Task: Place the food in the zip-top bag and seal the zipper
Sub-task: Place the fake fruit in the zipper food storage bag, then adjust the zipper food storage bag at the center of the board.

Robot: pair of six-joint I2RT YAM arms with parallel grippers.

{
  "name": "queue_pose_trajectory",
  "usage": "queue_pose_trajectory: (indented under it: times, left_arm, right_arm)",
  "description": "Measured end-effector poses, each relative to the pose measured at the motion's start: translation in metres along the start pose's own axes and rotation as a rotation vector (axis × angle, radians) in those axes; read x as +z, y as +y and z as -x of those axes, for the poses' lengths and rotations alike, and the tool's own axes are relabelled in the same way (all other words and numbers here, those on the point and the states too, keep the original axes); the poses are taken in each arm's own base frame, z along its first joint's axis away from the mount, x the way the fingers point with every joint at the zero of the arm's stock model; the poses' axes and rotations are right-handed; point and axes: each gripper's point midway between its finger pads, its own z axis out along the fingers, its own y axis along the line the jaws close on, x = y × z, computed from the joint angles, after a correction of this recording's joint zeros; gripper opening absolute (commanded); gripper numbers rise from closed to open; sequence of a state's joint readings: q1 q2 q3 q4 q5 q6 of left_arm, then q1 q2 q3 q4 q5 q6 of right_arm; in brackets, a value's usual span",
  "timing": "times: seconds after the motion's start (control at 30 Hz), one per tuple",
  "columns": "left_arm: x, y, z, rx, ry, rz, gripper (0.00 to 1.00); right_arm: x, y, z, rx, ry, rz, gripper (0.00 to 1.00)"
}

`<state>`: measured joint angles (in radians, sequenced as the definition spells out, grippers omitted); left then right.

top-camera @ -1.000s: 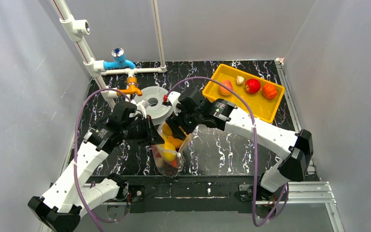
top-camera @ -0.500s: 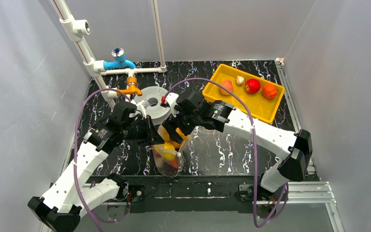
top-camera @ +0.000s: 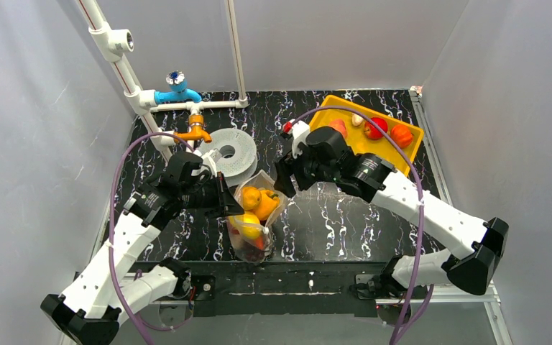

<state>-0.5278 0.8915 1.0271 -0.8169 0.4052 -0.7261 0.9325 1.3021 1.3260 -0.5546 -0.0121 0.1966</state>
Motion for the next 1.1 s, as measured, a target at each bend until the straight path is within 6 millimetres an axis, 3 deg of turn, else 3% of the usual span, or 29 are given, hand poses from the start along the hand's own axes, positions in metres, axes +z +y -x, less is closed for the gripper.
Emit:
queue_pose_trajectory:
  times: [0.23,0.47,0.73,0.87,1.1]
  left_arm:
    - [-0.001,0.000,0.000,0.001,-0.007,0.000,0.00]
    - [-0.001,0.000,0.000,-0.001,-0.008,0.000,0.00]
    - [-0.001,0.000,0.000,-0.005,-0.008,0.000,0.00]
    - [-0.002,0.000,0.000,-0.004,-0.009,-0.001,0.00]
    - [-0.003,0.000,-0.001,-0.004,-0.014,-0.003,0.00]
  right_arm:
    - [-0.003,0.028,-0.036,0.090,0.073,0.147,0.76]
    - [-0.019,0.063,-0.042,0.161,0.077,0.273,0.74]
    - [-0.013,0.107,-0.066,0.141,0.152,0.273,0.69]
    - [-0.013,0.110,-0.075,0.087,0.157,0.206,0.61]
    - [-0.006,0.103,-0.069,0.029,0.128,0.068,0.49]
